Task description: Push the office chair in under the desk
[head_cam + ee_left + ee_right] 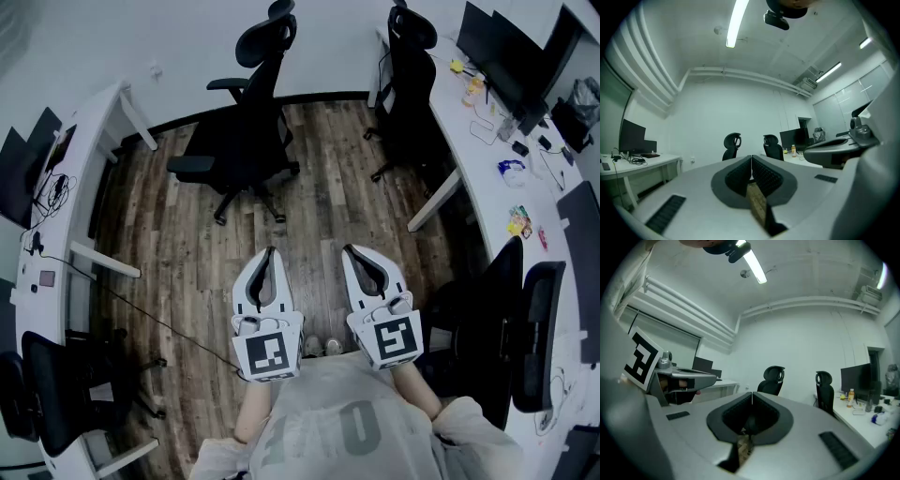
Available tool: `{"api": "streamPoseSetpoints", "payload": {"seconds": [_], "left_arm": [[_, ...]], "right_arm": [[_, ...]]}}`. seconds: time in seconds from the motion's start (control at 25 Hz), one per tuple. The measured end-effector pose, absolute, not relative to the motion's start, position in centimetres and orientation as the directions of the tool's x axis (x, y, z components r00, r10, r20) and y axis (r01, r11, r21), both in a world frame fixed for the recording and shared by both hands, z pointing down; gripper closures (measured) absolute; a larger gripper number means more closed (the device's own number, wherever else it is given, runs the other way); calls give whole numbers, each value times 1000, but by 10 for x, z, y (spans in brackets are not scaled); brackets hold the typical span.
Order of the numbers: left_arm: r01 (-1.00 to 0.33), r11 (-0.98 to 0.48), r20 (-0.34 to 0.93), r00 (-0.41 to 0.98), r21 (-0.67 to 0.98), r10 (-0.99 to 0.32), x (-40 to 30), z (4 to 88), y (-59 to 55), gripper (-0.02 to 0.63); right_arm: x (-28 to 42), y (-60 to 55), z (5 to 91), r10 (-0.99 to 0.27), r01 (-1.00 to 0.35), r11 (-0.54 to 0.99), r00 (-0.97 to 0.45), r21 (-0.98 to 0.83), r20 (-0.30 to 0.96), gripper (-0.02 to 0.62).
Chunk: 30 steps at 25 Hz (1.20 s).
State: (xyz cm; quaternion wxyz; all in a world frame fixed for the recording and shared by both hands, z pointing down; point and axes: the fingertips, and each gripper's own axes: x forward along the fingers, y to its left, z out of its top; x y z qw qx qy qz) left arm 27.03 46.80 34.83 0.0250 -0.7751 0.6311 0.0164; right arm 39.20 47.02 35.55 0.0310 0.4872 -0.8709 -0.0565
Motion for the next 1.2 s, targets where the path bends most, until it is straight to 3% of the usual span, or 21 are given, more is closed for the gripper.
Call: {"api": "streamPoseSetpoints", "payload": {"seconds": [0.16,0.76,1.2], "left_arm": [[-980,-193,-6,193,-47,-981,265,359,474,589],[-961,-272,1,272,-40,-962,257,377,437,588],[-968,-230,-26,234,-102,-972,244,374,315,588]], "right_arm": [[391,472,359,-853,-845,520,-522,124,22,572],[382,444,368,-871,-862,486,-491,142,5,572],[393,312,373,-872,-868,481,-488,123,-33,572]]}}
